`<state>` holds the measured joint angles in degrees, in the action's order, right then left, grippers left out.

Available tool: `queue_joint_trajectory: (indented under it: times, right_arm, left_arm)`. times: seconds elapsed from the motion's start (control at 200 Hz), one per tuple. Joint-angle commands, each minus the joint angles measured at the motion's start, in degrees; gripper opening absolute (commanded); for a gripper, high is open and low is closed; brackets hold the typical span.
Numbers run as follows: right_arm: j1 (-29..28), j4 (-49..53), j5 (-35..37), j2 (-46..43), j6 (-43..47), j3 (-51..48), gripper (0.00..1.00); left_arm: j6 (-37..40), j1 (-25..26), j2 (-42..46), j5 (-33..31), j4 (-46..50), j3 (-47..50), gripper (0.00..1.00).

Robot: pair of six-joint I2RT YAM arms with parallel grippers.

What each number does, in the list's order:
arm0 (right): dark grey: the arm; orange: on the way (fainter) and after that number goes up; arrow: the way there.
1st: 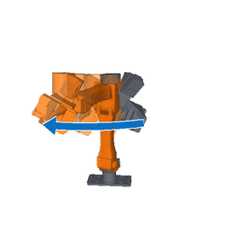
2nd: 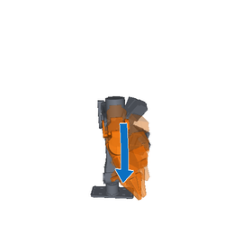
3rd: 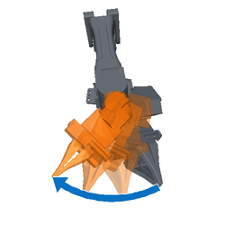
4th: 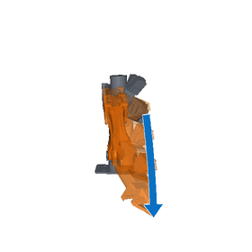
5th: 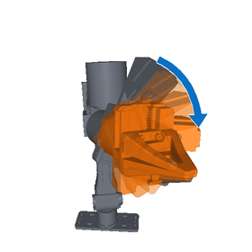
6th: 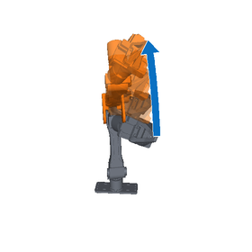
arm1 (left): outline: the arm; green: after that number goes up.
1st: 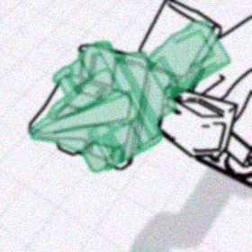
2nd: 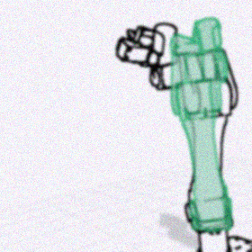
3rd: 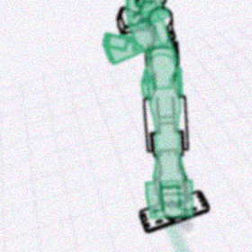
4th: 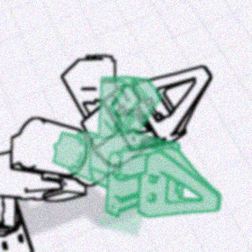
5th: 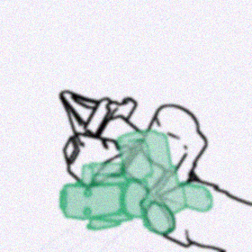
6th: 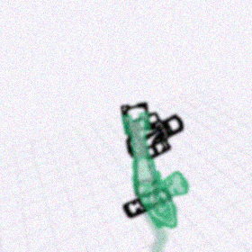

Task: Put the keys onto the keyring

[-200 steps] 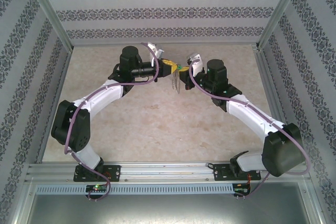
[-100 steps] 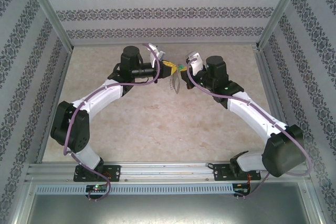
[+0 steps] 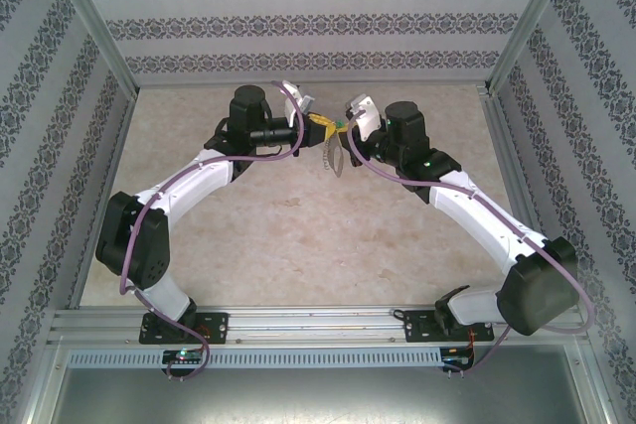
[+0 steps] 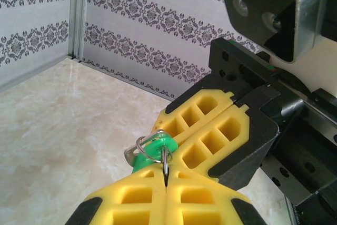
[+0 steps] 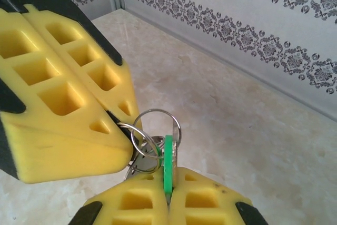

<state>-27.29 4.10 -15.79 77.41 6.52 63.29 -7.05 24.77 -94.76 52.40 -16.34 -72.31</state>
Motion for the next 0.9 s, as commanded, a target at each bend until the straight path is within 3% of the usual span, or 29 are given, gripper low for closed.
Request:
queue_joint_trajectory:
  times: [0.0, 0.44, 0.894]
  right_arm:
    - [-0.7, 0.7, 2.5, -0.3, 1.9, 1.4, 0.0]
    - [2.1, 1.4, 3.4, -3.0, 0.6, -1.1, 0.0]
    - [-0.1, 4.6, 1.5, -6.3, 1.3, 2.4, 0.0]
  left_arm:
    - [1.4, 1.3, 2.0, 1.0, 0.1, -1.7, 0.0]
    - [1.5, 1.3, 2.5, 0.9, 0.0, -1.2, 0.0]
    - [2.5, 1.3, 1.8, 0.5, 1.4, -1.1, 0.0]
